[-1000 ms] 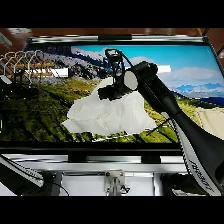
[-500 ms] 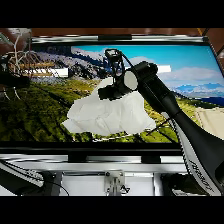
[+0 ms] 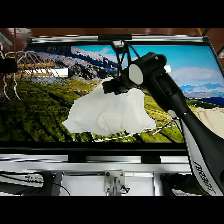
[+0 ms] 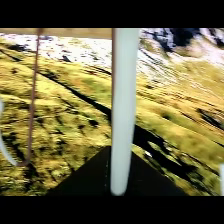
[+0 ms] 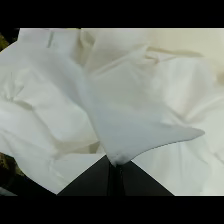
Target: Fold the shirts.
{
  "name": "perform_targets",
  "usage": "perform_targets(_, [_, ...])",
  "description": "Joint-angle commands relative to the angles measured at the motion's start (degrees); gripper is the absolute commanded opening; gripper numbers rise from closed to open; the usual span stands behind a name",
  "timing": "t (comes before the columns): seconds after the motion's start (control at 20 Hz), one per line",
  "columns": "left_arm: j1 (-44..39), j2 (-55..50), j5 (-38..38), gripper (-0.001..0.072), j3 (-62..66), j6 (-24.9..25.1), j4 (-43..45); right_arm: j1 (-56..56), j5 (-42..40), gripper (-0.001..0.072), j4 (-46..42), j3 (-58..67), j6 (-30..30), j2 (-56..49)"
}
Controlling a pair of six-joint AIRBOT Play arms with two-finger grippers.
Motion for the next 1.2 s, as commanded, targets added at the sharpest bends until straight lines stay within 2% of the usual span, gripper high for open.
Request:
perform_targets(0.0, [-4.6,6.1,-8.4,0.0054,0.3,0.2,-1.0,-1.0,5.1,0.0072,-2.9,6.1,3.3,0.2])
perform_targets(0.1, [-8.3,10.4,-11.3,0.0054,-0.3,0.2,-0.9,-1.6,6.1,0.0072,-3.4,8.4,3.3,0.2])
perform_targets(0.25, [-13.7,19.1,-11.6,0.0054,-6.8,1.7,-0.3,-1.9,7.4,0.0072,-3.8,8.6,3.1,0.3])
perform_targets(0.4, [-17.9,31.5,-11.2,0.0054,-22.9,1.7,-0.4,-1.9,8.7,0.0072,-5.5,8.6,2.6,0.3])
perform_targets(0.55, [-23.5,47.4,-14.3,0.0054,-41.9,5.9,-0.2,-1.9,8.7,0.0072,-6.4,8.6,2.4,0.3])
perform_targets(0.75, [-24.2,67.8,-16.7,0.0054,-62.3,6.7,-1.0,-1.9,8.7,0.0072,-6.5,8.6,2.0,0.3])
perform_targets(0.95, [-24.7,75.4,-20.8,0.0053,-67.0,9.2,-1.8,-1.9,8.9,0.0072,-8.5,8.6,1.6,0.3])
perform_targets(1.05, [-24.9,75.6,-21.0,0.0049,-67.0,13.5,0.2,-1.9,8.9,0.0073,-9.9,8.6,1.6,0.3])
perform_targets(1.15, [-25.0,75.6,-20.9,0.0048,-67.0,20.9,0.8,-1.9,8.9,0.0073,-10.7,8.6,1.6,0.3])
